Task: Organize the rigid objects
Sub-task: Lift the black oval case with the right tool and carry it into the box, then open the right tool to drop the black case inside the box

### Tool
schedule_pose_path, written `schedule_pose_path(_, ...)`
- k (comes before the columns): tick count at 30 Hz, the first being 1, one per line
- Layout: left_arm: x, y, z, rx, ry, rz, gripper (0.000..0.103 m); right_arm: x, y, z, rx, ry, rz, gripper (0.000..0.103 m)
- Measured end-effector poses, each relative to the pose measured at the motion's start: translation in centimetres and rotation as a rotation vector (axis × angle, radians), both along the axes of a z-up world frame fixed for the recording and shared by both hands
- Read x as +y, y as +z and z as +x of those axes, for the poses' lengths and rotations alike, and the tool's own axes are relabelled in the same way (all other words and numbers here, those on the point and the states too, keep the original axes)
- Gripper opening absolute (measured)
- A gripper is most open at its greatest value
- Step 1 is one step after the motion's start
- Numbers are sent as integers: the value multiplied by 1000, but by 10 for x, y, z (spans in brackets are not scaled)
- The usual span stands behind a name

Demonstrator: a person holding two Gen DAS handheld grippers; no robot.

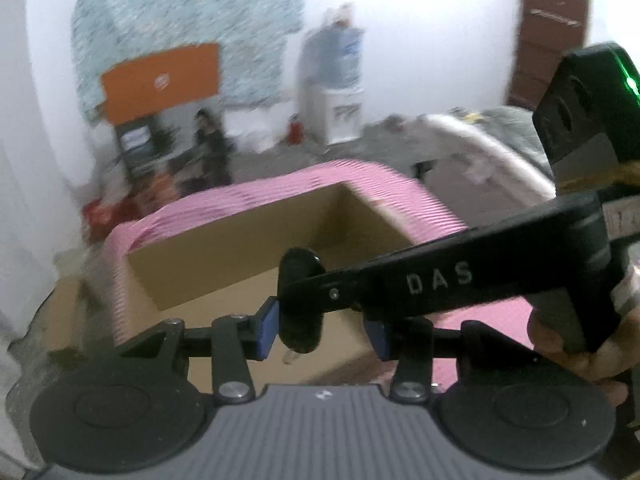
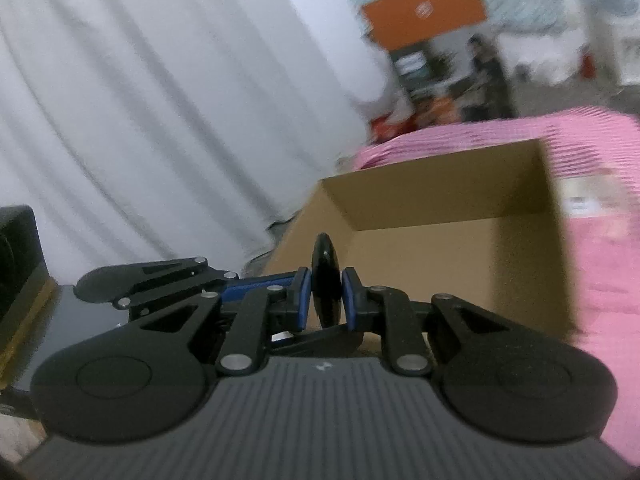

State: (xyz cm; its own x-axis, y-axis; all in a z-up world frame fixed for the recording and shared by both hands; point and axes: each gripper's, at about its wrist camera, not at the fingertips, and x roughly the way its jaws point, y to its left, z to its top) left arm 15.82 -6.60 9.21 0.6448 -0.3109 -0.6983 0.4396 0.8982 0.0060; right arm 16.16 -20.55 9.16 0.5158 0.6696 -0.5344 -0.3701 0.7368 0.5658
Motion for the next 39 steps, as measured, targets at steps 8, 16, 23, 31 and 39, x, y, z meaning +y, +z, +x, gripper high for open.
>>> schedule_pose_path(8, 40, -45, 98, 174, 101, 99, 46, 59, -56, 128, 322, 62, 62, 15)
schedule_pose_path(16, 55, -68, 125, 185, 132, 150, 49, 90, -109, 190, 491, 38, 26, 16)
schedule_pose_path(23, 59, -73, 119, 186, 143, 148, 50, 99, -134, 208, 552, 20, 19, 30)
schedule_pose_path(31, 66, -48, 99, 125, 143, 93, 58, 74, -98, 191, 482, -17, 18, 56)
schedule_pose_path(39, 65, -5, 42, 35, 105, 15, 74, 12, -25, 114, 304, -46, 81, 58)
